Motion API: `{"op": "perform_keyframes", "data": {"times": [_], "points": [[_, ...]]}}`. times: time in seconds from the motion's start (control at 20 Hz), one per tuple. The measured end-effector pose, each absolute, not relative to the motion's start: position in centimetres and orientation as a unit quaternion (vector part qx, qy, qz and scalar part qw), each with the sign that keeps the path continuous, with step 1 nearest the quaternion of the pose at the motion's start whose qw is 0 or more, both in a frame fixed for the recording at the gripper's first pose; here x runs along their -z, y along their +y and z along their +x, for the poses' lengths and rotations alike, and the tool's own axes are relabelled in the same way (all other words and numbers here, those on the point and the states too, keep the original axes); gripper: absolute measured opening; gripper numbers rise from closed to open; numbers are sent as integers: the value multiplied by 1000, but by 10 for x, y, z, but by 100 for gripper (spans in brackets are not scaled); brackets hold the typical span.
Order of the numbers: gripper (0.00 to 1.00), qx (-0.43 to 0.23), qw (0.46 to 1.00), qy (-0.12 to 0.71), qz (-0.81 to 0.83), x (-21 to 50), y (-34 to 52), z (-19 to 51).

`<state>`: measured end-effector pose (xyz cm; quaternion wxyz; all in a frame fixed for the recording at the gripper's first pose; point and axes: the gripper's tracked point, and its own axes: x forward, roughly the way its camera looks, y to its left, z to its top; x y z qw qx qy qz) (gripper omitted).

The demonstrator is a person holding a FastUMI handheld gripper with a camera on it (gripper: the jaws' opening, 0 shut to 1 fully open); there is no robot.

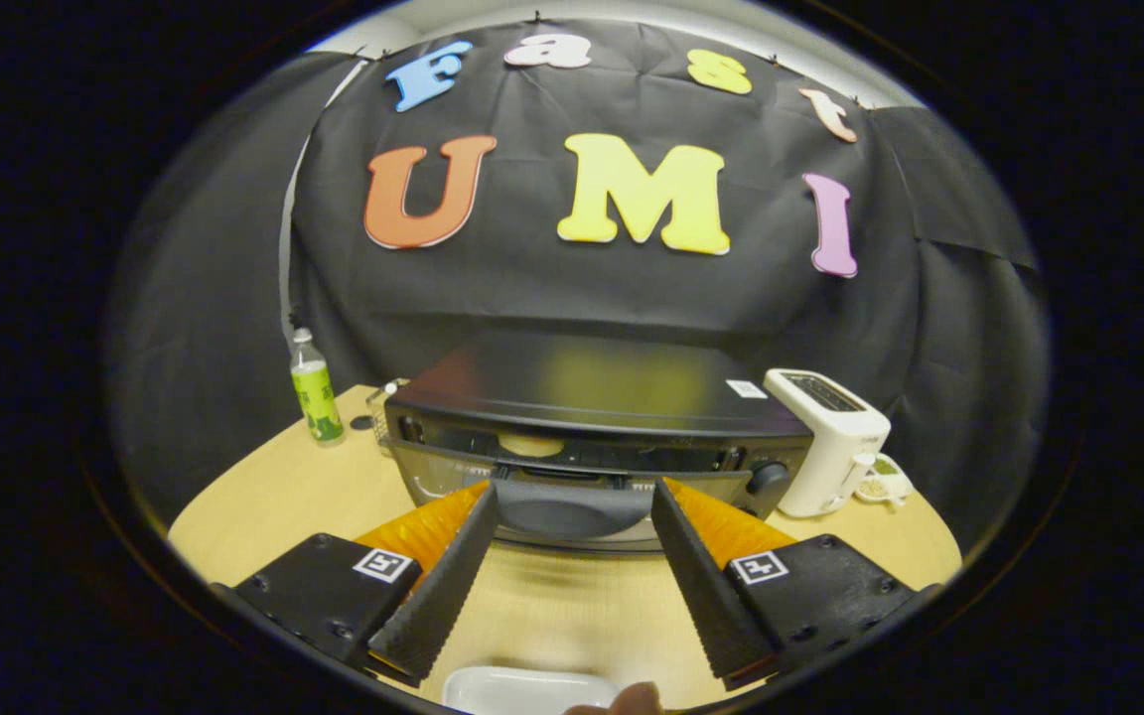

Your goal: Open the toaster oven, put the food inside, and close the toaster oven door.

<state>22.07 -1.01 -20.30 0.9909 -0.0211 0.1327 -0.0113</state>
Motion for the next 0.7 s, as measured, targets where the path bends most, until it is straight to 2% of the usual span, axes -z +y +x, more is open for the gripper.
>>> {"op": "perform_keyframes", "data": {"times": [0.4,0.7], "points": [[100,14,997,79,0,155,-12,172],[100,18,1000,8,-18,89,-26,86]]}}
